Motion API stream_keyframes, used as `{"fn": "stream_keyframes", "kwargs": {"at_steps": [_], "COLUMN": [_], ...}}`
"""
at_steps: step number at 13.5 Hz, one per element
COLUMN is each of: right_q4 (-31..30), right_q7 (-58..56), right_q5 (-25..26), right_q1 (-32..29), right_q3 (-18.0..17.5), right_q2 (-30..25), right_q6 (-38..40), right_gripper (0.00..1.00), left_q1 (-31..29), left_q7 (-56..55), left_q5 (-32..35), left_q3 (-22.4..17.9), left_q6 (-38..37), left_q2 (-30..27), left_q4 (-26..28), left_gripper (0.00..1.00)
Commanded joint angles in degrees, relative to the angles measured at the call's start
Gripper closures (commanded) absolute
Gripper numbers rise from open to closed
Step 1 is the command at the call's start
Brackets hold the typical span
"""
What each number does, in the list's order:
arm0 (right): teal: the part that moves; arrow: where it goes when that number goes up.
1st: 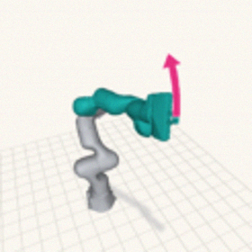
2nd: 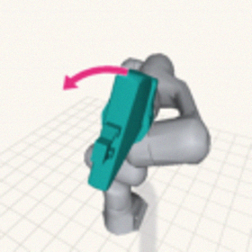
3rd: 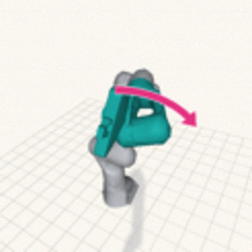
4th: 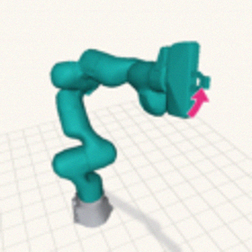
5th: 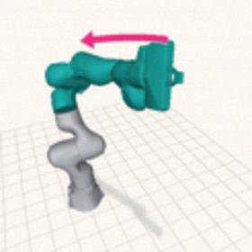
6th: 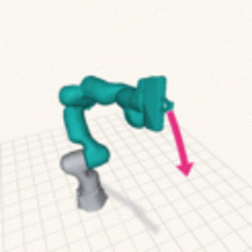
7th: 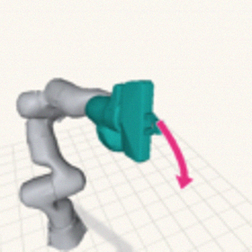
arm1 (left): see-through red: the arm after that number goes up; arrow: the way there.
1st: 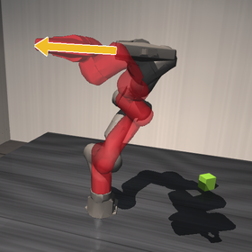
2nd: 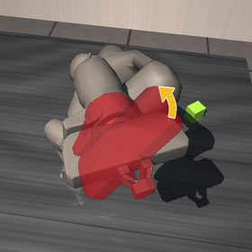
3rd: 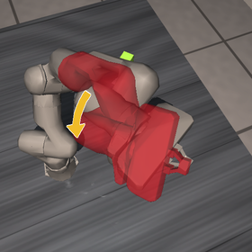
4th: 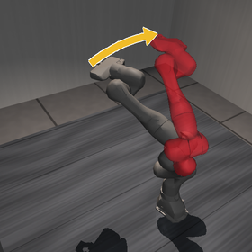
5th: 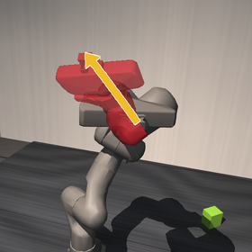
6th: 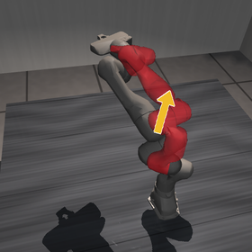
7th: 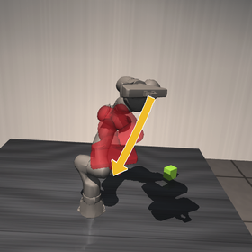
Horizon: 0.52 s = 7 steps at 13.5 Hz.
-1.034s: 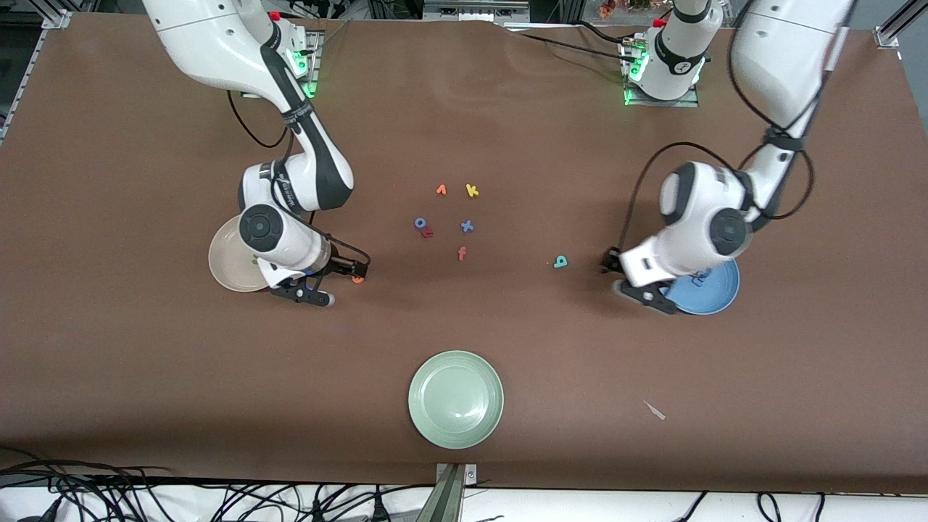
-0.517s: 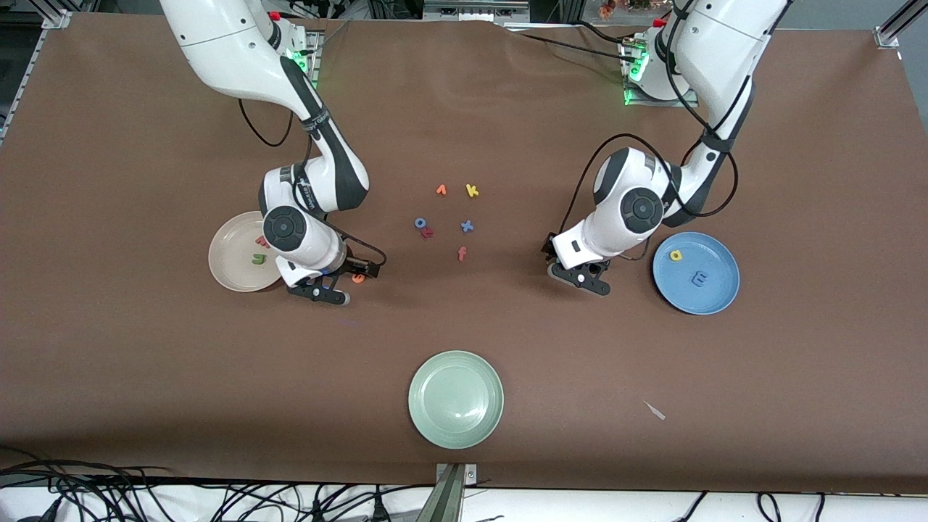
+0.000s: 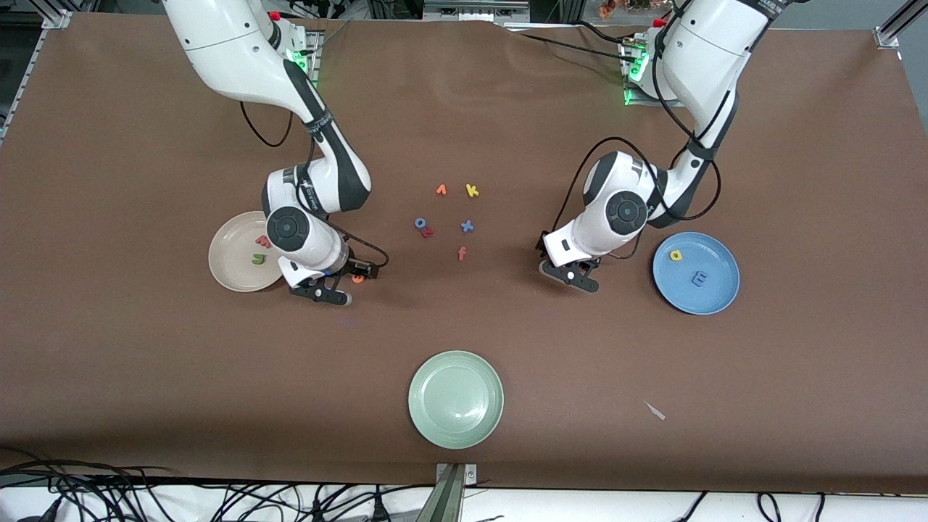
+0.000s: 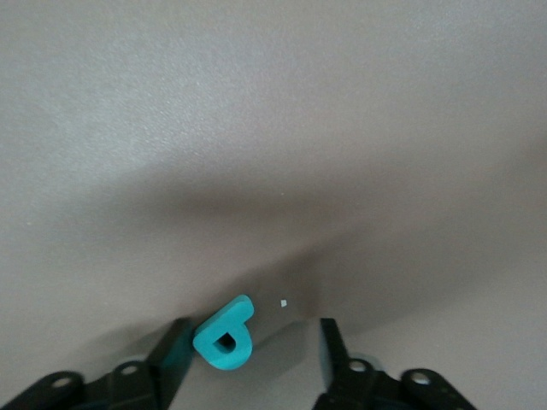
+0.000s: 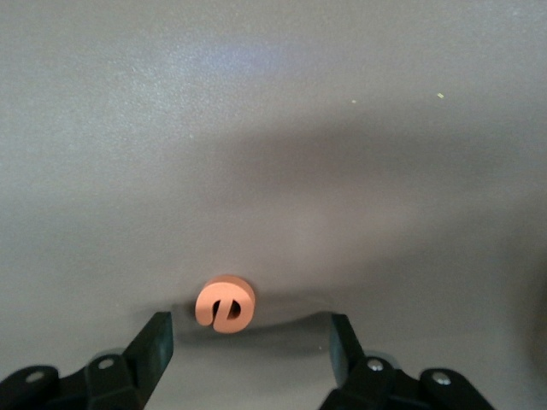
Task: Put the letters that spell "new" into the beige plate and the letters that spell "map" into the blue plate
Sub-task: 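Grasp the e with the right gripper while the left gripper grasps the b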
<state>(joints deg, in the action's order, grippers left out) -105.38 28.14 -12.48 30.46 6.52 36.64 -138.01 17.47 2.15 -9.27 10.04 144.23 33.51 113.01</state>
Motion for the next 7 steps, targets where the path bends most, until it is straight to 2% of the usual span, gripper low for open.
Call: {"fn": "stream_keyframes", "kwargs": {"at_steps": [1, 2, 4, 7], "right_q4": [1.4, 1.5, 1.5, 1.5], "right_q7": [0.4, 0.4, 0.5, 0.5], "right_q5": [-0.9, -0.9, -1.1, -1.1], "right_q1": [0.4, 0.4, 0.4, 0.4], "right_q3": [0.2, 0.2, 0.2, 0.2], "right_q2": [1.1, 1.1, 1.2, 1.2], "right_q6": [-0.2, -0.3, -1.0, -1.2], "right_gripper": [0.29, 0.32, 0.36, 0.46], "left_q1": [0.7, 0.6, 0.2, -2.5], "left_q7": [-0.3, -0.3, -0.3, -0.2], "left_q5": [3.1, 4.1, 5.3, 5.7], "left_q3": [-0.6, -0.6, -0.8, -0.8], "left_q6": [0.7, 0.7, 0.6, -1.1], "left_q2": [0.3, 0.3, 0.2, -1.5], "left_q4": [0.5, 0.5, 0.5, 0.5], "left_gripper": [0.74, 0.85, 0.96, 0.96]}}
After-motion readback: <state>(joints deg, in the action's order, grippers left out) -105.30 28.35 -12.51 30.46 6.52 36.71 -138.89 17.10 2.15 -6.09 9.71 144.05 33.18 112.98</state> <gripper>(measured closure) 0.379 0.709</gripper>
